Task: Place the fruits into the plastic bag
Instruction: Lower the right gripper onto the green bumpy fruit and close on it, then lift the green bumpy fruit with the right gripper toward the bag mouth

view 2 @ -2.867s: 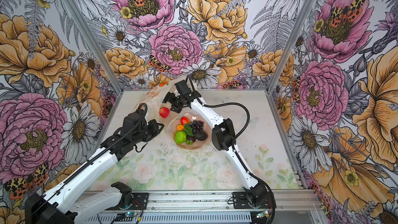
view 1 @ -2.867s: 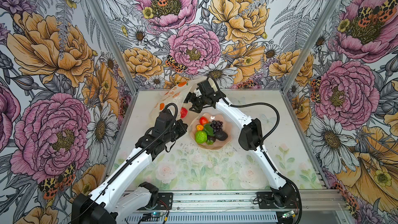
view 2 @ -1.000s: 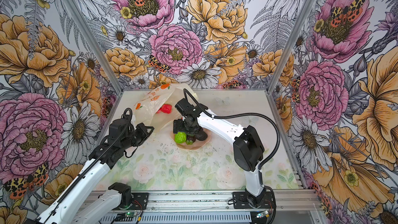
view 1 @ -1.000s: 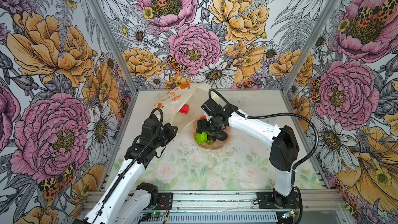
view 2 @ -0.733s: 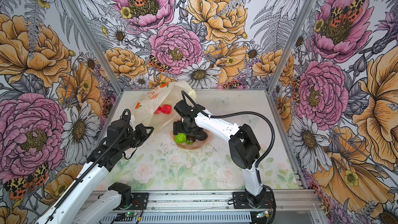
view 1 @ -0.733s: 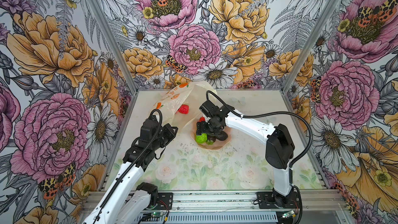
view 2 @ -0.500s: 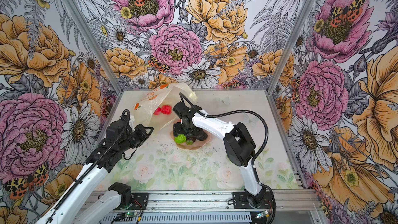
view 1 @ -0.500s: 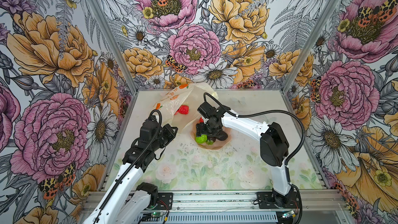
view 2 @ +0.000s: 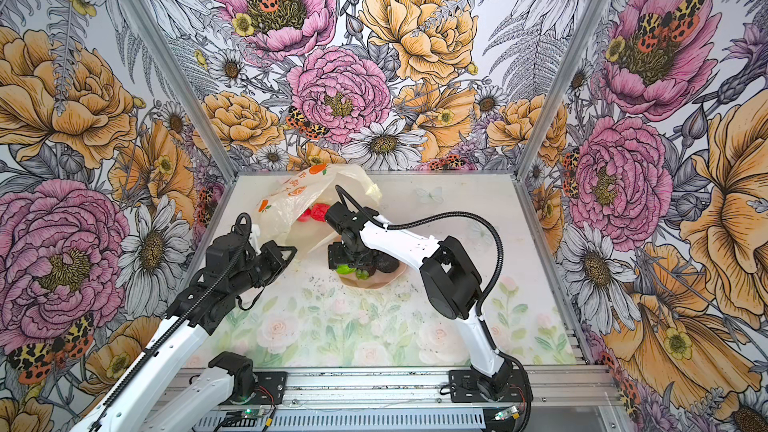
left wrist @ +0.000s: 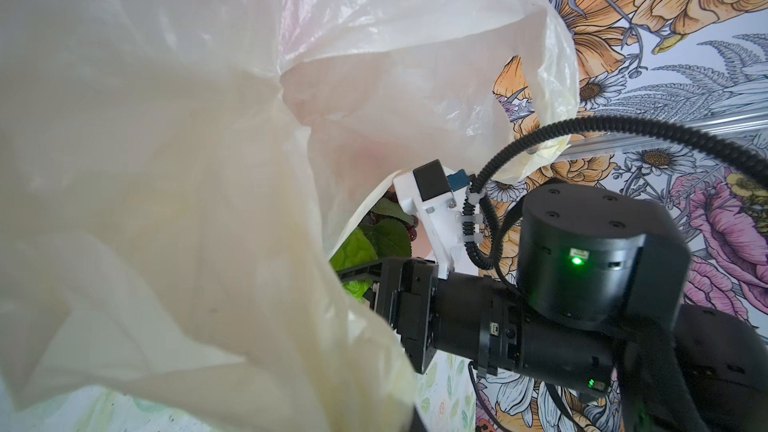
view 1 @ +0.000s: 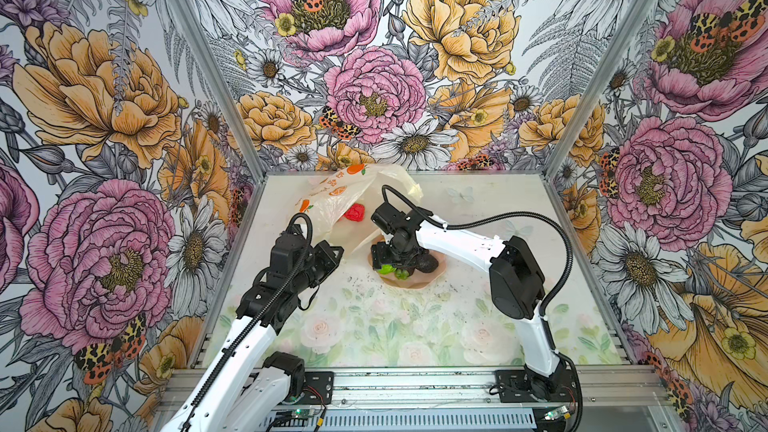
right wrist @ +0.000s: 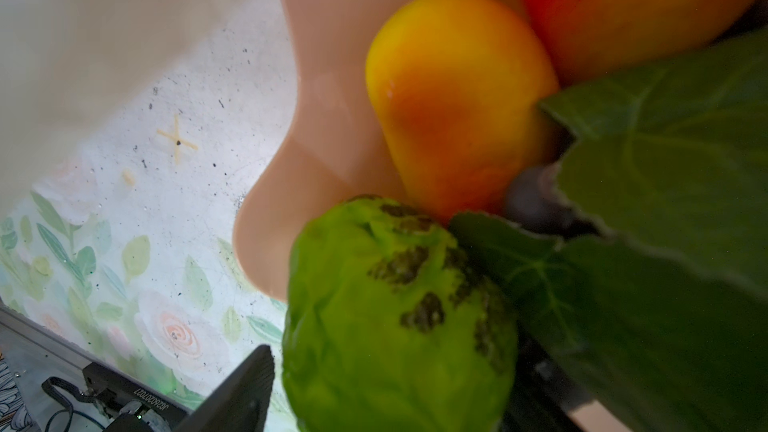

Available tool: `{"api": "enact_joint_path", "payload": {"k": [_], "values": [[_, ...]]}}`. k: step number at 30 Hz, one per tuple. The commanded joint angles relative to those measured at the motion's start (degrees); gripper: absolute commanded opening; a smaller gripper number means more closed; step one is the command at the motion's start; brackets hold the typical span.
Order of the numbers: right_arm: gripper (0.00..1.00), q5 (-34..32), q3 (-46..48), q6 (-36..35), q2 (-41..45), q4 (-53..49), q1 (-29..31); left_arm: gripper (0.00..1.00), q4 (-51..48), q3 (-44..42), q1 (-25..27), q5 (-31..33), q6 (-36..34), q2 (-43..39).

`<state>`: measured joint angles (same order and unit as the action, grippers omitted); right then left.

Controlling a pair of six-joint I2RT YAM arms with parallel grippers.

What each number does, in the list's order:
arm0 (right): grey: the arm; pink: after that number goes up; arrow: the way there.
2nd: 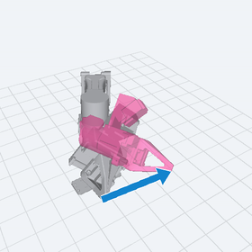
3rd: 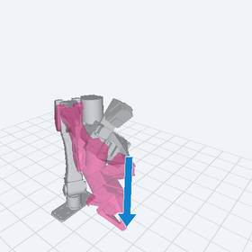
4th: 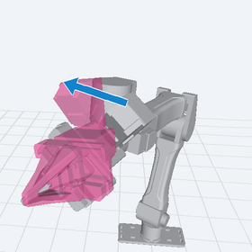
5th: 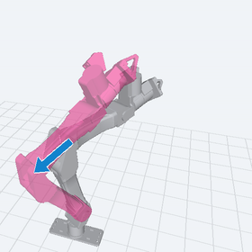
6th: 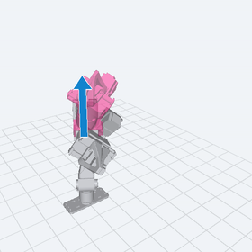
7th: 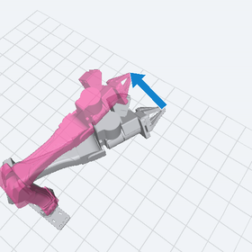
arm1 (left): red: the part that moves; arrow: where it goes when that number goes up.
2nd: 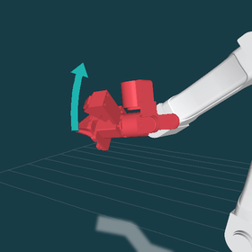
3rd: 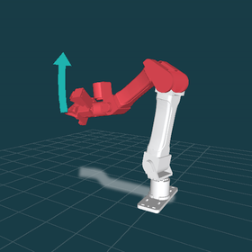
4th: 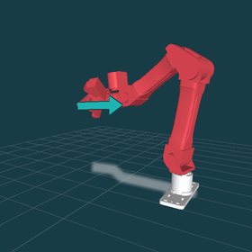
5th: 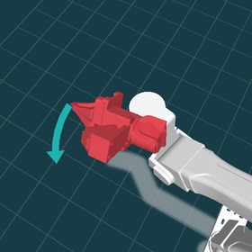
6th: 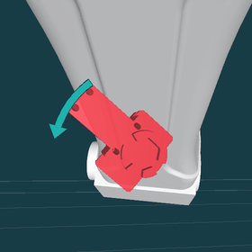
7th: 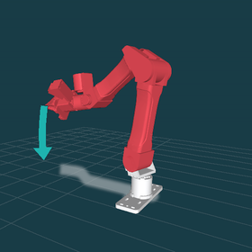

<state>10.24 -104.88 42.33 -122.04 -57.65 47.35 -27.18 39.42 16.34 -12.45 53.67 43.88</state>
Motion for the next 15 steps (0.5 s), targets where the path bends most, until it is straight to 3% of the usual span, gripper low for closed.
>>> {"api": "enact_joint_path", "payload": {"k": [1, 7, 15], "values": [[0.73, -2.8, -1.2, -0.5, 0.4, -0.6, 0.3, 0.0, -0.4, -1.2, 0.2, 1.1, 0.1, -1.2], [0.58, -4.6, -0.5, -0.6, 3.2, -0.4, 0.3, 0.0, -0.3, -1.9, 0.3, 1.3, 0.5, -1.8], [0.55, -3.4, 0.5, -0.5, 6.6, -0.3, 0.1, 0.0, -0.3, -2.1, 0.0, 0.7, 0.6, -1.6]]}}
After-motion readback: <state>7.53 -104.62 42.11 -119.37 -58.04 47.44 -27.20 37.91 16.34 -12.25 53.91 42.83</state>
